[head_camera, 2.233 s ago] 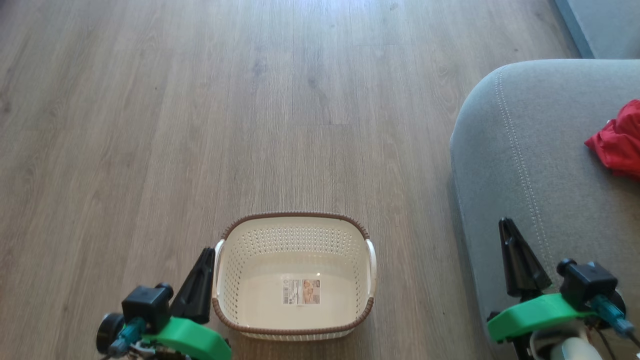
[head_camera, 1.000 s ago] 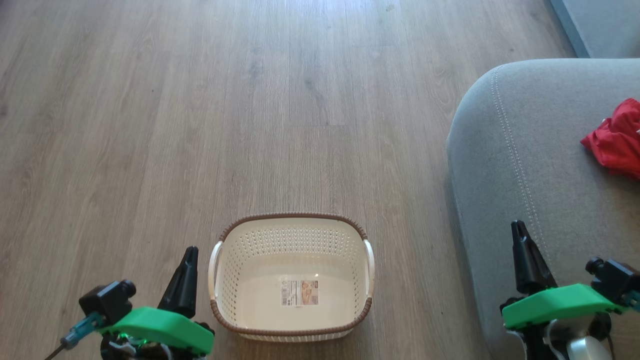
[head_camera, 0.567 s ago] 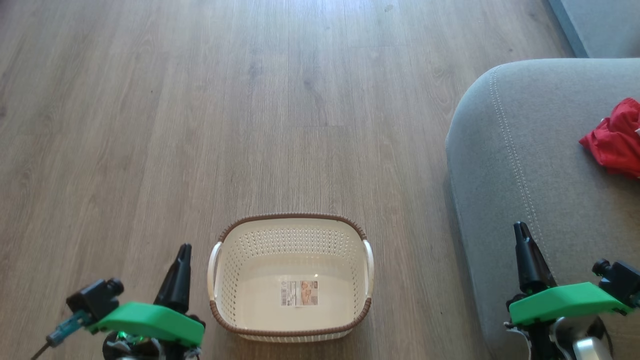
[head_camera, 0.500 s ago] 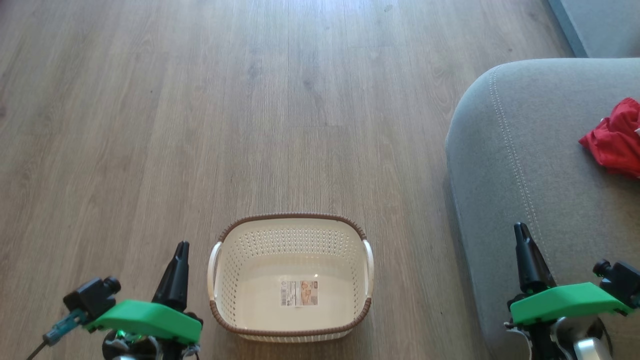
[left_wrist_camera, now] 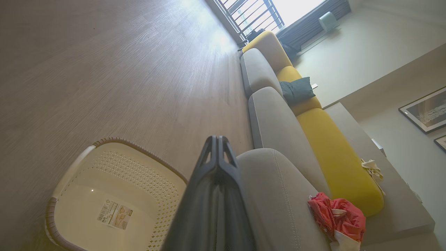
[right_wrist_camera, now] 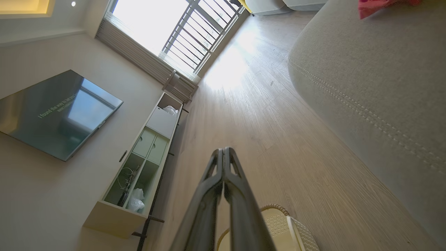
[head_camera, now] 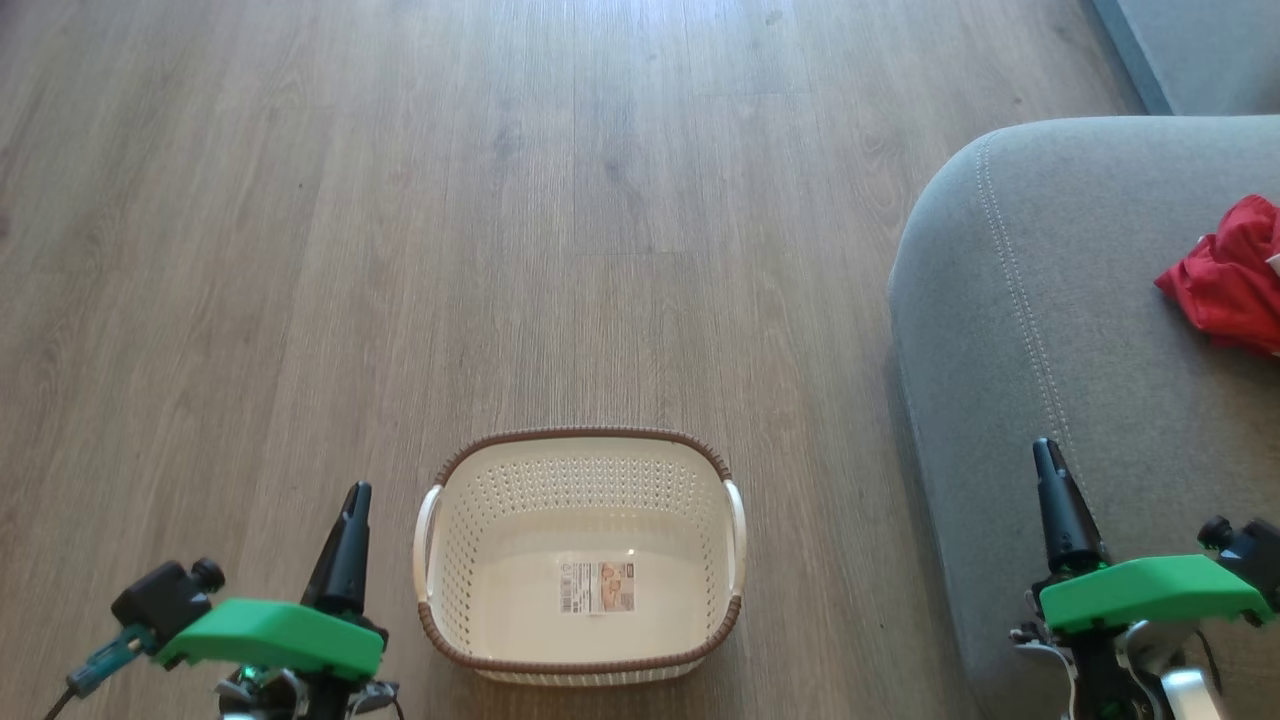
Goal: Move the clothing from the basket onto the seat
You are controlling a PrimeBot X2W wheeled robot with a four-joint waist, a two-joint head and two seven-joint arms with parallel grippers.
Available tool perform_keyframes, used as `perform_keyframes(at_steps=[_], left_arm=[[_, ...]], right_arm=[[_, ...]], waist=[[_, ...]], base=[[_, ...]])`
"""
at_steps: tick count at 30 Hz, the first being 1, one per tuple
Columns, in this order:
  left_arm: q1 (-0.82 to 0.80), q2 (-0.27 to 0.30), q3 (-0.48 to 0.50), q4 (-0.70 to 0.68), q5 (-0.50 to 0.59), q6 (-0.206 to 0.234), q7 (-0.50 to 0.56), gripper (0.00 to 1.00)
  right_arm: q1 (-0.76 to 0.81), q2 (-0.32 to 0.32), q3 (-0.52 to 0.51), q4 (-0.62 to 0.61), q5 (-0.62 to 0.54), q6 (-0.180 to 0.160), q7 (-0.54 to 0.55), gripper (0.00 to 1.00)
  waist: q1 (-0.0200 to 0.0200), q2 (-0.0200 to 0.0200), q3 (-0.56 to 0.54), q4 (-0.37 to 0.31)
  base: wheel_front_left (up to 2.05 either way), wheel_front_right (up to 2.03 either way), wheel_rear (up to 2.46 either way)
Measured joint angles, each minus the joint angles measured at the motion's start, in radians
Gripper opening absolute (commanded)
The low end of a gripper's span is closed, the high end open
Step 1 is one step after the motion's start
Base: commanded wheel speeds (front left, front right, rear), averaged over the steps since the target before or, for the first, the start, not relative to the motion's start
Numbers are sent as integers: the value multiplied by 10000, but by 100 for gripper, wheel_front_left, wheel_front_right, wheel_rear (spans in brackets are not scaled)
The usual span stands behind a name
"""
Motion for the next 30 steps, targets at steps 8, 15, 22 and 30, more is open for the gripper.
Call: perform_keyframes(at_steps=[8,15,22,30], left_arm=[[-118,2,226,105,-897,-44,240,0],[-133,2,278,157,-1691,-77,445,0],[-151,2,368,211,-2366,-86,608,0],[-359,2,568,249,-3256,-161,842,0]], right_arm=[[-2,-4,-117,117,922,0,217,0],[-90,-4,-165,203,1718,0,407,0],[-196,-6,-217,265,2389,0,554,0],[-205,-6,-290,332,3304,0,790,0]], waist=[[0,0,-7,-18],[0,0,-13,-35],[0,0,-19,-50],[0,0,-26,-69]], base=[[0,0,0],[0,0,0],[0,0,0],[0,0,0]])
